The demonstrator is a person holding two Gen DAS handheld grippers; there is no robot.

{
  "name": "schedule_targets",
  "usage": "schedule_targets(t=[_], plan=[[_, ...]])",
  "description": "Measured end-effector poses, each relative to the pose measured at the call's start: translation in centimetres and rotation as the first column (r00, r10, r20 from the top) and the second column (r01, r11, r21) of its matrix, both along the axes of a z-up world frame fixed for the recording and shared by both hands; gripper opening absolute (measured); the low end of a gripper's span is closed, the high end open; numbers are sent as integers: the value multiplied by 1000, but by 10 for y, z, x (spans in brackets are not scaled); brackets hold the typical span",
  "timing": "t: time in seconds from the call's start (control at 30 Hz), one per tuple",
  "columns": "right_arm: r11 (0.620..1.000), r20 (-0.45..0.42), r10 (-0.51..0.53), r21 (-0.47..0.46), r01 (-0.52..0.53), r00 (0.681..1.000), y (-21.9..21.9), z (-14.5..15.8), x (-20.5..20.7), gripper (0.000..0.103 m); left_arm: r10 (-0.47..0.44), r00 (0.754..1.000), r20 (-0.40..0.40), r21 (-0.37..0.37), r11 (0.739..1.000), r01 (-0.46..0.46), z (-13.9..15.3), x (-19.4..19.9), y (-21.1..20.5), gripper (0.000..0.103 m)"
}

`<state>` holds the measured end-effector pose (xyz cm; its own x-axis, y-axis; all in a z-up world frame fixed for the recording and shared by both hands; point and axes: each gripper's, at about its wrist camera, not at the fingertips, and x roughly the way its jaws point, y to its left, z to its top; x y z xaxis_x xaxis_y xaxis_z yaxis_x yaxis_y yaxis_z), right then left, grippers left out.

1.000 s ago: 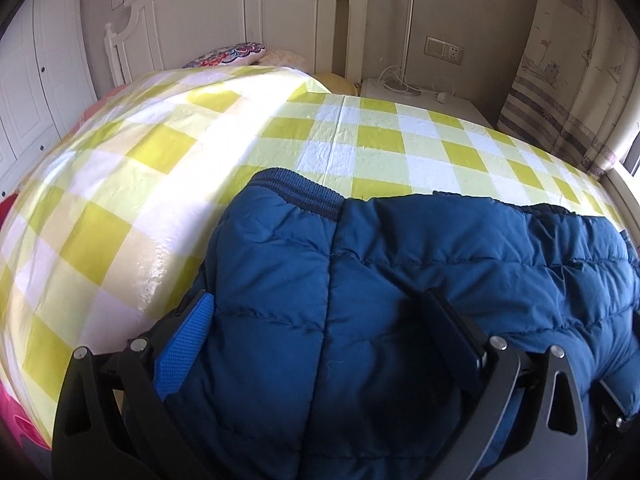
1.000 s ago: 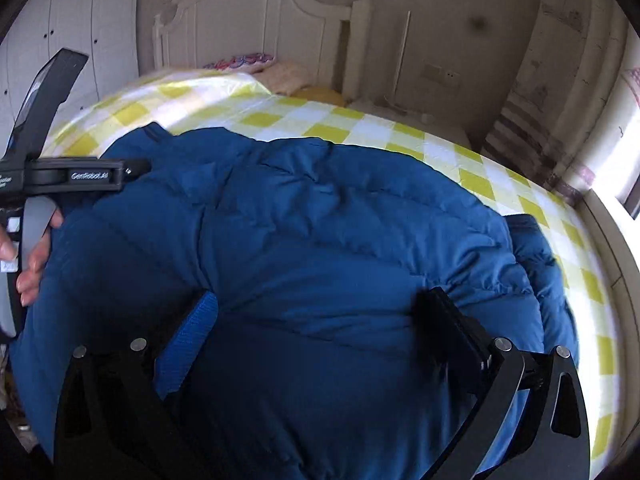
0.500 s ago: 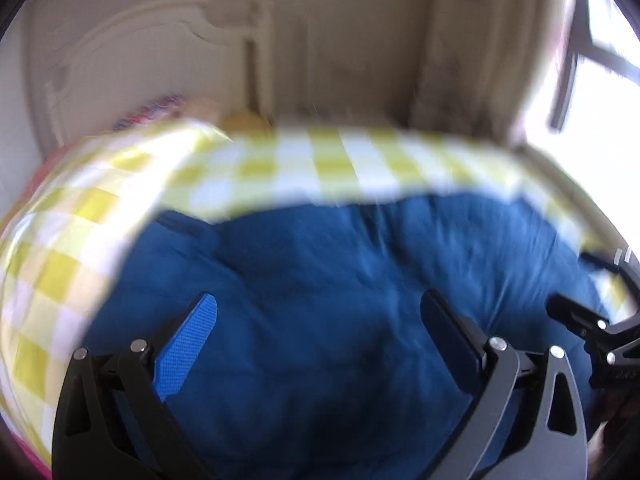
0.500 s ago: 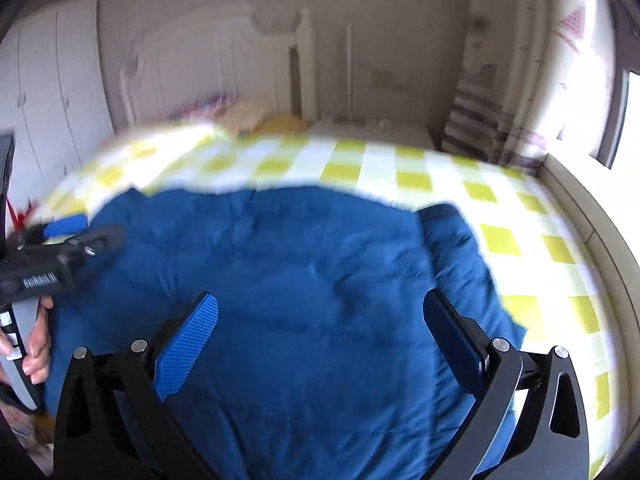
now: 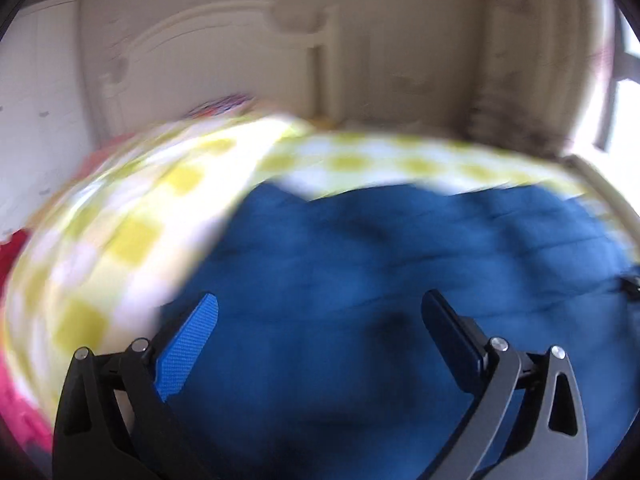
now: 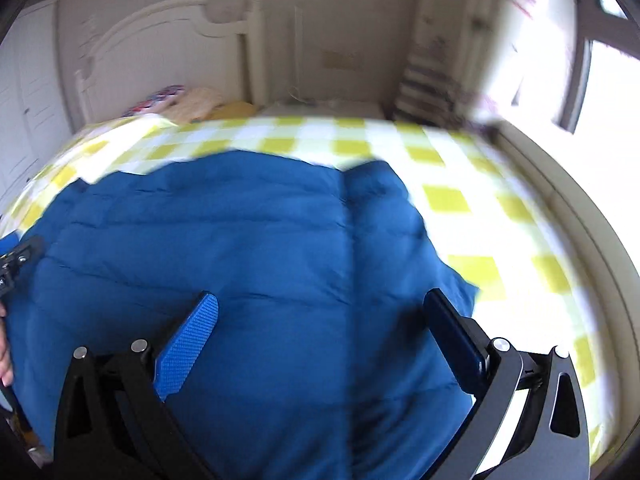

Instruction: Fold large clothes

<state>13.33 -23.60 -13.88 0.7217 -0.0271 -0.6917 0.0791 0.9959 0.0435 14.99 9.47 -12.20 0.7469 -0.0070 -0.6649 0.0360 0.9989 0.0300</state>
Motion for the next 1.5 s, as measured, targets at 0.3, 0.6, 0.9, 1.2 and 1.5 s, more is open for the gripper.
schedule_targets(t=[0.3, 0.6, 0.9, 1.2, 1.5], plan=[[1000, 46, 10, -10, -10, 999, 18, 7, -9, 98, -32, 999, 23, -4, 999, 32, 10, -12, -10, 100], [906, -36, 356, -232, -354, 934, 125, -10, -24, 99, -279, 960, 4, 87, 957, 278, -11, -38, -92, 101], [952, 8, 251, -184, -246, 968, 78, 10, -40, 98, -205, 978, 46, 51, 978, 202, -3, -46, -46, 101], [991, 14, 131, 24, -131, 991, 1, -21, -47, 98, -120, 993, 22, -80, 989, 121, -17, -24, 29, 101], [991, -1, 128, 24, -128, 992, 5, -22, -47, 99, -112, 994, -10, -102, 989, 111, -20, -34, 41, 101]])
